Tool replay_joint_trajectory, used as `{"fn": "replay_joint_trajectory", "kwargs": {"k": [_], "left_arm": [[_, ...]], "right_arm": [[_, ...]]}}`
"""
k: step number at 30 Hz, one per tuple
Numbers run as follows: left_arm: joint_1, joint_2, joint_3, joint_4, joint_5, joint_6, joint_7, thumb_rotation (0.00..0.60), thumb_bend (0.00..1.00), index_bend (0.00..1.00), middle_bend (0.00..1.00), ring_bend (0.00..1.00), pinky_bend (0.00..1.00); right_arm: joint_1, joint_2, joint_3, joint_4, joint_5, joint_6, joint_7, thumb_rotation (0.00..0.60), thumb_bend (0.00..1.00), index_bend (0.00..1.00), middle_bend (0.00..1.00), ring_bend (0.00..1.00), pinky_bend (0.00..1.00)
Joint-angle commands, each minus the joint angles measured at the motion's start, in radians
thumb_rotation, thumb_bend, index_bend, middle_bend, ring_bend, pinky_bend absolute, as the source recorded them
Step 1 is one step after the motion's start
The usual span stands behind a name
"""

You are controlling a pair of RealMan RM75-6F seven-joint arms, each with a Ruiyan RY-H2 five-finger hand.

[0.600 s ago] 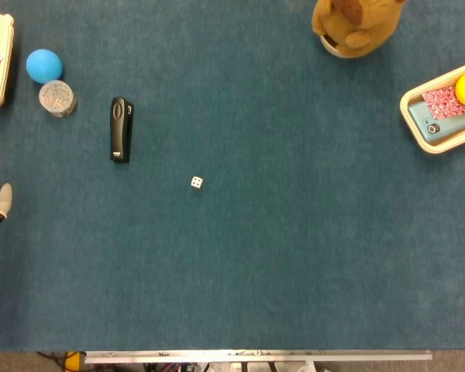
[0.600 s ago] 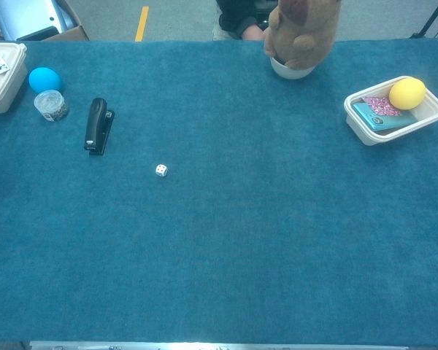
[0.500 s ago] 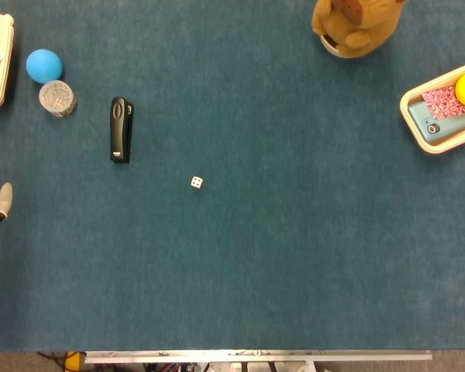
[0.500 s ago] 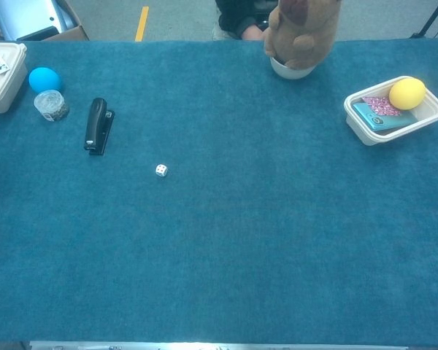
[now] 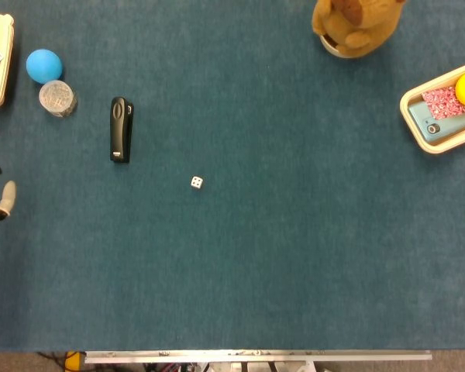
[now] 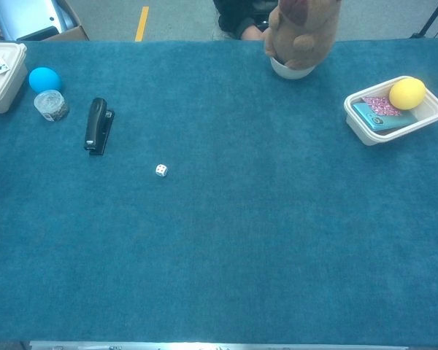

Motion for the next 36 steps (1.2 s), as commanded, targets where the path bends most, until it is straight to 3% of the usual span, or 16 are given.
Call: {"fn": "replay_joint_trajectory", "kwargs": {"k": [1,3,8,14,21,27,29,36], "left_arm": [[-0.034,0.019,0.0,-0.005,0.029,-0.048,-0.028,0.599,0.36,0.17,0.56,0.44,0.6],[-0.054,0.025,-0.001,-0.007,0.042,-0.074,-0.039,0.6,0.36,0.17,0.64,0.51,0.67],[-0.117,0.03,0.007,-0.004,0.064,-0.174,-0.022,0.6,0.36,0.19,0.96,0.79,0.86],[-0.193,0.036,0.044,-0.024,0.067,-0.334,0.006,0.6,0.36,0.2,1.0,0.99,1.0],[-0.267,0.051,0.069,-0.069,0.034,-0.487,0.042,0.6,0.36,0.18,1.0,1.0,1.0],[-0.323,0.051,0.078,-0.087,0.016,-0.581,0.051,0.595,0.36,0.11,1.0,1.0,1.0],[-0.343,0.042,0.078,-0.09,0.009,-0.609,0.06,0.568,0.36,0.06,1.0,1.0,1.0],[-0.406,0.009,0.073,-0.087,-0.049,-0.699,0.095,0.504,0.36,0.04,1.0,1.0,1.0]], "right_arm": [[0.003,-0.002,0.001,0.002,0.002,-0.004,0.002,0.6,0.29,0.37,0.23,0.01,0.06],[0.005,-0.003,0.002,0.004,0.004,-0.006,0.003,0.6,0.29,0.37,0.23,0.01,0.06],[0.005,-0.002,0.005,0.009,0.016,-0.01,0.003,0.6,0.29,0.37,0.23,0.01,0.06],[0.008,-0.002,0.008,0.014,0.032,-0.021,-0.001,0.6,0.29,0.37,0.23,0.01,0.06],[0.021,-0.009,0.015,0.018,0.046,-0.042,-0.009,0.6,0.29,0.37,0.23,0.01,0.06],[0.029,-0.013,0.019,0.022,0.052,-0.052,-0.012,0.6,0.29,0.37,0.23,0.01,0.06],[0.031,-0.013,0.02,0.023,0.055,-0.055,-0.011,0.6,0.29,0.37,0.23,0.01,0.06],[0.035,-0.01,0.026,0.027,0.067,-0.06,-0.006,0.6,0.29,0.37,0.23,0.01,0.06]]}}
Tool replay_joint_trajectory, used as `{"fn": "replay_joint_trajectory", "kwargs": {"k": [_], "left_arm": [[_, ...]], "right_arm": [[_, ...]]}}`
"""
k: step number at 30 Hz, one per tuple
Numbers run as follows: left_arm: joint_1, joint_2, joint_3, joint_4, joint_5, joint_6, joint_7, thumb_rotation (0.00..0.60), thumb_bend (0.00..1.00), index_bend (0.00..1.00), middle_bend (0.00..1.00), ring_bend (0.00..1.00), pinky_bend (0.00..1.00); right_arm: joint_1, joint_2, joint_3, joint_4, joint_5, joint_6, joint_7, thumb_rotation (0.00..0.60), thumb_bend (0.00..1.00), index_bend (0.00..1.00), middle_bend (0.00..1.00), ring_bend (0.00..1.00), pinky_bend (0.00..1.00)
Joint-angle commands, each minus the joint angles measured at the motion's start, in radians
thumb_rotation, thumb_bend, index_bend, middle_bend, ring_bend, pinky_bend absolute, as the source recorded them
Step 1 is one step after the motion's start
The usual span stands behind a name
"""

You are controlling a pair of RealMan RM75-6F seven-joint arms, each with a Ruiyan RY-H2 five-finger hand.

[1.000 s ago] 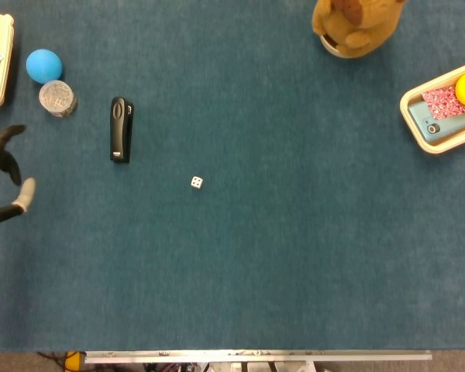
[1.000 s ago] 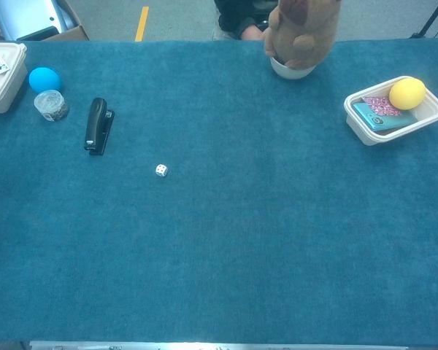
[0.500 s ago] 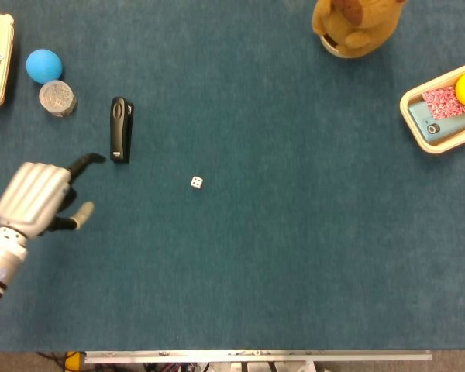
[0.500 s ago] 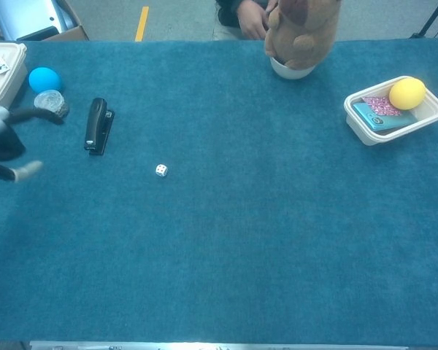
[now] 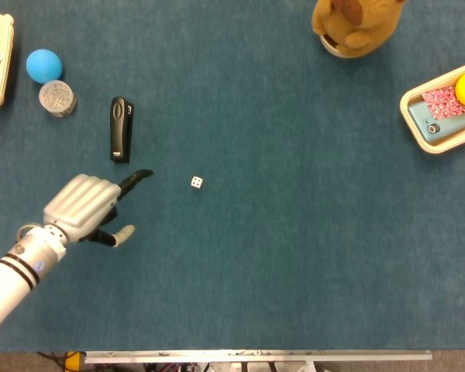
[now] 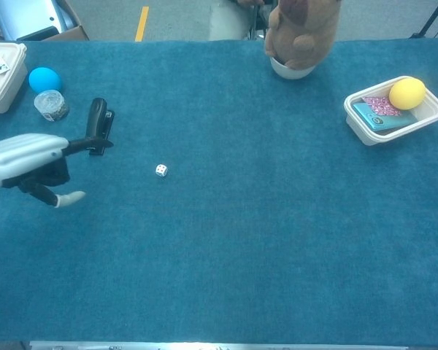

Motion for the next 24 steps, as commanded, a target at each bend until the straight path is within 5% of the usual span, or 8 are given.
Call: {"fn": "replay_joint_trajectory", "kwargs": {"k": [1,7,24], "left_arm": [[-0.032,-0.017,0.0,0.0,-0.033,-0.044,0.019,0.496,0.36,0.04,1.0,1.0,1.0],[-0.086,-0.038,0.005,-0.005,-0.077,-0.122,0.034,0.411,0.36,0.04,1.0,1.0,1.0],[-0.195,-0.175,-0.006,0.095,-0.191,-0.218,0.039,0.371,0.36,0.04,1.0,1.0,1.0]], "right_arm": [[0.001,0.001,0.001,0.001,0.002,-0.002,0.001,0.6,0.29,0.37,0.23,0.01,0.06],[0.009,0.002,0.005,0.005,0.008,-0.012,0.005,0.6,0.29,0.37,0.23,0.01,0.06],[0.012,-0.002,0.005,0.023,0.016,-0.017,0.02,0.6,0.29,0.37,0.23,0.01,0.06]]}}
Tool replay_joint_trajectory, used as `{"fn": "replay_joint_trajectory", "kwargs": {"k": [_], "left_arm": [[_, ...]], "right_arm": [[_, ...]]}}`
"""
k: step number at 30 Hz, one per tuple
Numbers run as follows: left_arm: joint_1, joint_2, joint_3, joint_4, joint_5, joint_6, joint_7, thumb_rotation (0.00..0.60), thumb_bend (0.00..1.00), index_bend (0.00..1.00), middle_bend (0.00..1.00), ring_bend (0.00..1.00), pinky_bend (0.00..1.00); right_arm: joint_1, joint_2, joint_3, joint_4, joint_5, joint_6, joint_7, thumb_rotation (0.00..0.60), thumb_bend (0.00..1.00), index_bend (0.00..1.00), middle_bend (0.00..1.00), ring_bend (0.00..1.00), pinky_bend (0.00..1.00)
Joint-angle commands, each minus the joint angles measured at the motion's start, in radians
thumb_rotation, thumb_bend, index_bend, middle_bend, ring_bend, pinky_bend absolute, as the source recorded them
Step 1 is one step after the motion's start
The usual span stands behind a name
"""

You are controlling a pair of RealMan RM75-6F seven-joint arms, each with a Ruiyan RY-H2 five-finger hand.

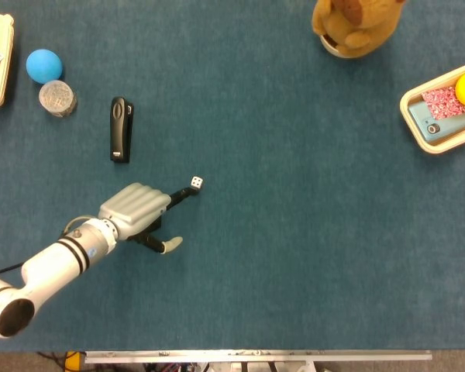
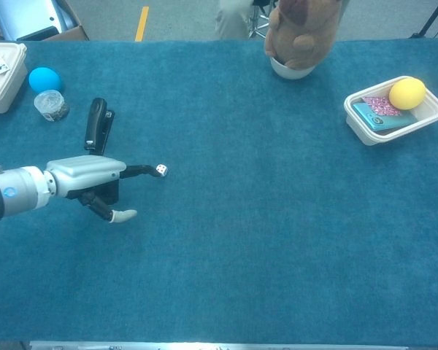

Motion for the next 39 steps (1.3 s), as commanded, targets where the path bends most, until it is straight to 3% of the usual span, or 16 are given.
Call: {"fn": "replay_joint_trajectory", "kwargs": {"k": [1,18,39], "left_arm": [[-0.013,-0.018,0.001,0.018,-0.022,-0.008,0.004,0.375,0.36,0.04,1.0,1.0,1.0],[-0.042,-0.063,0.011,0.063,-0.083,0.012,0.005,0.366,0.36,0.04,1.0,1.0,1.0],[-0.062,-0.029,0.009,0.038,-0.102,0.05,0.007,0.364,0.36,0.04,1.0,1.0,1.0]], "right_arm": [[-0.001,0.0,0.0,0.001,0.001,0.001,0.001,0.6,0.29,0.37,0.23,0.01,0.06],[-0.006,0.003,-0.001,0.004,0.004,0.007,0.009,0.6,0.29,0.37,0.23,0.01,0.06],[-0.012,0.004,-0.005,0.003,0.0,0.015,0.01,0.6,0.29,0.37,0.23,0.01,0.06]]}}
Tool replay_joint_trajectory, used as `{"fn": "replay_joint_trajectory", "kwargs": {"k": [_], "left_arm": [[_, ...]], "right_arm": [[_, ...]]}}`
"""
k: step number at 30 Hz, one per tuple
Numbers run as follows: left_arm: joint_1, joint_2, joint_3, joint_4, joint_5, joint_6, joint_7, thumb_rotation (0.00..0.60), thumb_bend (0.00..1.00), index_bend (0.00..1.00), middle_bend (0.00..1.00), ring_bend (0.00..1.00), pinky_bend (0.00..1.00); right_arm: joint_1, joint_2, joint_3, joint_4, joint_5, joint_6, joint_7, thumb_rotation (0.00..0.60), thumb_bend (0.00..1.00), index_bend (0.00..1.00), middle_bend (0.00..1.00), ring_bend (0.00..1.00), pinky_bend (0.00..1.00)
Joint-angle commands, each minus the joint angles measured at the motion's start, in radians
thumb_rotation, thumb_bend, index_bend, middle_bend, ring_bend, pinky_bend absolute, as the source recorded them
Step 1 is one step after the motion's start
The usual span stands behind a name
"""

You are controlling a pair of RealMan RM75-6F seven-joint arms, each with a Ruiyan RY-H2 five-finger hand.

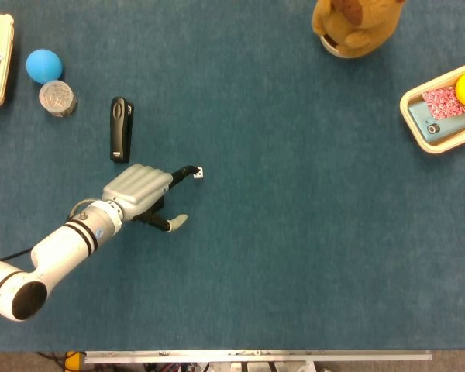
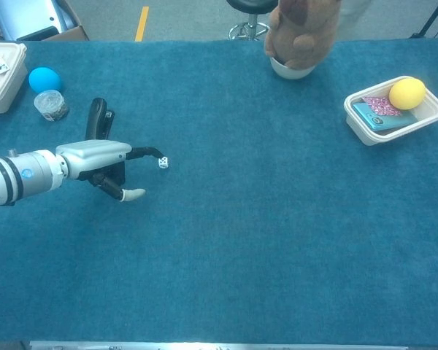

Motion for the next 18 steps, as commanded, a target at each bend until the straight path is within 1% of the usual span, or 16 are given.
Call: {"fn": "replay_joint_trajectory", "kwargs": {"k": [1,9,18], "left_arm": [[0.003,0.011,0.01,-0.019,0.005,0.006,0.005,0.364,0.36,0.04,1.0,1.0,1.0],[0.004,-0.008,0.03,-0.025,-0.006,0.004,0.012,0.358,0.36,0.04,1.0,1.0,1.0],[-0.007,-0.041,0.023,0.006,-0.027,-0.003,0.003,0.358,0.36,0.04,1.0,1.0,1.0]], "right_arm": [[0.0,0.0,-0.001,0.0,-0.001,0.0,0.001,0.6,0.29,0.37,0.23,0.01,0.06],[-0.007,0.003,-0.004,-0.001,-0.004,0.008,0.008,0.6,0.29,0.37,0.23,0.01,0.06],[-0.018,0.01,-0.006,0.003,-0.003,0.019,0.02,0.6,0.29,0.37,0.23,0.01,0.06]]}}
